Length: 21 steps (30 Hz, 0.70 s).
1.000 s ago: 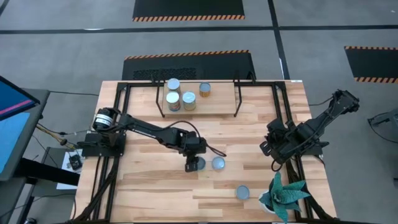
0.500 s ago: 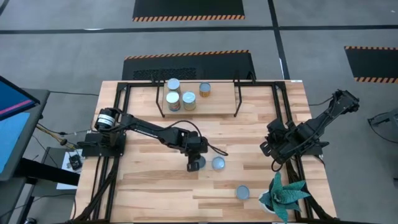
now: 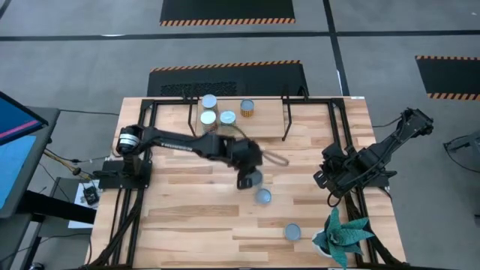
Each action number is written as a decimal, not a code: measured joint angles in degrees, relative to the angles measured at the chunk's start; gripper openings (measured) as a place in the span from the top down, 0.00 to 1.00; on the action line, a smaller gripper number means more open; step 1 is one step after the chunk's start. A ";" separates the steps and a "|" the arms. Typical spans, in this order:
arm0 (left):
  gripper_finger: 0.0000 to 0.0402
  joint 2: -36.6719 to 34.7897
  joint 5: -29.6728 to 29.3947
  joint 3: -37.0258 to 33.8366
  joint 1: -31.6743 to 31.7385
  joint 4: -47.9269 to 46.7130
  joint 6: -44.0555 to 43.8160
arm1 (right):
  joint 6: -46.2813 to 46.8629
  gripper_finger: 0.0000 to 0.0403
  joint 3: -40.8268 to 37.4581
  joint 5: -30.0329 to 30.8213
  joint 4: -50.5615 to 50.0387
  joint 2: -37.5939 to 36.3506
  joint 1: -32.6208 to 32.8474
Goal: Pick and place cans onto a shelf
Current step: Put the canned peas on the shelf
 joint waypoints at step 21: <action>1.00 1.44 -3.74 10.22 19.92 -7.14 6.99 | 0.11 0.73 0.00 0.11 0.03 0.00 -0.22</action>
